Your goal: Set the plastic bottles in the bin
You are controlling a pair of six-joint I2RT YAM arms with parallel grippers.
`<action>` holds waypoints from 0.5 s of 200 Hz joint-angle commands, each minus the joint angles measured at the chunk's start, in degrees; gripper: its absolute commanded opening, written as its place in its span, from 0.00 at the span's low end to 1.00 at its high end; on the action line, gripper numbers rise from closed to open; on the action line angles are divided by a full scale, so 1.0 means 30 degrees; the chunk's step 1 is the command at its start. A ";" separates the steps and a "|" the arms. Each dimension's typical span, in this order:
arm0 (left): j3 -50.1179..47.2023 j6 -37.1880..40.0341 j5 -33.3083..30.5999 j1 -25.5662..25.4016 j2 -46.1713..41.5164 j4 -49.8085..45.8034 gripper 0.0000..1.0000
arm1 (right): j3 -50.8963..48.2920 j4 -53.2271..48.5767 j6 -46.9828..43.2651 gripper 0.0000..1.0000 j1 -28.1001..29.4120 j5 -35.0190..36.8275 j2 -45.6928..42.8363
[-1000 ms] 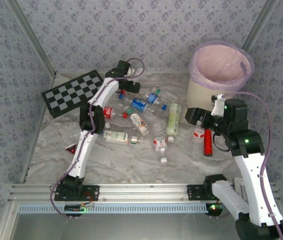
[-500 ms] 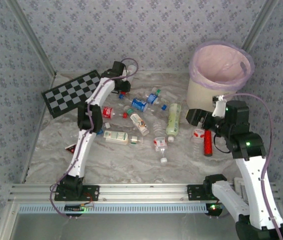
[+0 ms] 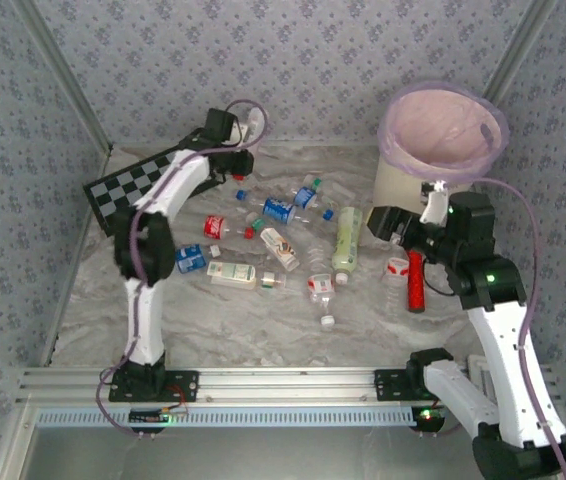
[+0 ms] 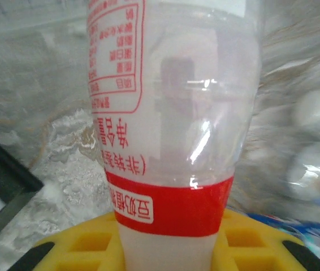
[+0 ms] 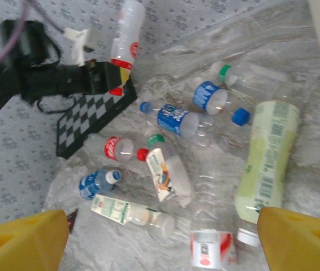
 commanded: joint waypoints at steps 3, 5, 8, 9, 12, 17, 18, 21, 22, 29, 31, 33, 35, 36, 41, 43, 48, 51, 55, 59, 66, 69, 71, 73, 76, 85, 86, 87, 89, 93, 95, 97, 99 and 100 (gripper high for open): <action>-0.6423 0.0259 0.1170 -0.1403 -0.5960 0.4724 0.18 | 0.0074 0.3241 0.1288 0.90 0.0779 -0.0441 0.1035; -0.6873 0.0229 0.1299 -0.1484 -0.6387 0.5053 0.18 | 0.0084 0.3400 0.1330 0.90 0.0845 -0.0409 0.1176; -0.7909 0.0188 0.1504 -0.1651 -0.7028 0.5538 0.18 | 0.0119 0.3636 0.1376 0.90 0.0957 -0.0392 0.1357; -0.8228 0.0179 0.1564 -0.1698 -0.7223 0.5619 0.18 | 0.0132 0.3749 0.1389 0.90 0.0991 -0.0391 0.1427; -0.9107 0.0153 0.1819 -0.1824 -0.7726 0.6191 0.18 | 0.0144 0.4039 0.1449 0.90 0.1107 -0.0411 0.1612; -1.0624 0.0081 0.2326 -0.2005 -0.8806 0.7026 0.18 | 0.0268 0.4390 0.1503 0.90 0.1307 -0.0586 0.1994; -1.0903 0.0052 0.2459 -0.2036 -0.8990 0.7198 0.18 | 0.0309 0.4449 0.1497 0.90 0.1341 -0.0634 0.2067; -1.1767 -0.0057 0.2762 -0.2141 -0.9540 0.7623 0.18 | 0.0400 0.4595 0.1495 0.90 0.1448 -0.0801 0.2337; -1.2046 -0.0090 0.2838 -0.2178 -0.9636 0.7789 0.18 | 0.0449 0.4639 0.1493 0.90 0.1485 -0.0859 0.2414; -1.3917 -0.0453 0.3342 -0.2412 -1.0989 0.8904 0.18 | 0.0838 0.4762 0.1425 0.90 0.1845 -0.1246 0.3084; -1.4459 -0.0550 0.3439 -0.2491 -1.1233 0.9196 0.18 | 0.0934 0.4747 0.1409 0.91 0.1961 -0.1321 0.3255; -1.4954 -0.0618 0.3573 -0.2547 -1.1645 0.9489 0.18 | 0.1031 0.4757 0.1382 0.91 0.2093 -0.1384 0.3430; -1.5473 -0.0694 0.3679 -0.2635 -1.2012 0.9760 0.18 | 0.1143 0.4767 0.1339 0.91 0.2236 -0.1414 0.3606; -1.5701 -0.0701 0.3722 -0.2703 -1.2176 0.9898 0.18 | 0.1186 0.4754 0.1327 0.91 0.2289 -0.1429 0.3664; -1.6845 -0.0817 0.3843 -0.2959 -1.3002 1.0471 0.18 | 0.1355 0.4769 0.1222 0.92 0.2675 -0.1472 0.4085; -1.7279 -0.0868 0.3850 -0.3082 -1.3318 1.0796 0.18 | 0.1371 0.4807 0.1189 0.93 0.2821 -0.1473 0.4238; -1.8302 -0.1023 0.3880 -0.3379 -1.4075 1.1489 0.18 | 0.1376 0.4879 0.1105 0.93 0.3153 -0.1531 0.4567; -1.8896 -0.1118 0.3888 -0.3536 -1.4501 1.1898 0.18 | 0.1376 0.4975 0.1036 0.94 0.3326 -0.1594 0.4835; -1.9586 -0.1236 0.3902 -0.3795 -1.5034 1.2404 0.18 | 0.1852 0.5040 0.0959 0.95 0.3546 -0.1722 0.5123; -2.0208 -0.1328 0.3855 -0.4042 -1.5490 1.2798 0.18 | 0.2100 0.5101 0.0886 0.97 0.3714 -0.1835 0.5401; -2.1045 -0.1598 0.3712 -0.4340 -1.6176 1.3229 0.18 | 0.2284 0.5145 0.0793 1.00 0.4007 -0.2059 0.5881; -2.1329 -0.1725 0.3699 -0.4421 -1.6419 1.3379 0.18 | 0.2350 0.5198 0.0748 1.00 0.4099 -0.2158 0.6080; -2.1513 -0.1813 0.3718 -0.4495 -1.6523 1.3515 0.18 | 0.2381 0.5207 0.0719 1.00 0.4195 -0.2252 0.6202; -2.1690 -0.1900 0.3730 -0.4528 -1.6688 1.3652 0.18 | 0.2433 0.5217 0.0683 1.00 0.4248 -0.2298 0.6327; -2.1948 -0.2015 0.3760 -0.4580 -1.6900 1.3879 0.18 | 0.2504 0.5237 0.0650 1.00 0.4345 -0.2382 0.6502; -2.2651 -0.2402 0.3828 -0.4747 -1.7375 1.4593 0.18 | 0.2738 0.5134 0.0561 1.00 0.4586 -0.2498 0.7062; -2.2718 -0.2435 0.3840 -0.4770 -1.7406 1.4687 0.18 | 0.2760 0.5128 0.0557 1.00 0.4621 -0.2498 0.7121; -2.2780 -0.2465 0.3831 -0.4767 -1.7451 1.4764 0.18 | 0.2786 0.5111 0.0555 1.00 0.4624 -0.2498 0.7194; -2.2901 -0.2525 0.3847 -0.4801 -1.7550 1.4894 0.18 | 0.2856 0.5061 0.0554 1.00 0.4670 -0.2484 0.7323; -2.3065 -0.2621 0.3872 -0.4883 -1.7675 1.5111 0.18 | 0.2986 0.4939 0.0511 1.00 0.4754 -0.2470 0.7560; -2.3155 -0.2659 0.3857 -0.4947 -1.7745 1.5186 0.18 | 0.3046 0.4886 0.0499 1.00 0.4805 -0.2470 0.7678; -2.3207 -0.2691 0.3853 -0.4978 -1.7814 1.5227 0.18 | 0.3104 0.4851 0.0459 1.00 0.4848 -0.2491 0.7802; -2.3256 -0.2699 0.3859 -0.5059 -1.7861 1.5267 0.18 | 0.3148 0.4798 0.0427 1.00 0.4895 -0.2511 0.7921; -2.3270 -0.2700 0.3870 -0.5101 -1.7883 1.5273 0.18 | 0.3170 0.4784 0.0417 1.00 0.4907 -0.2520 0.7975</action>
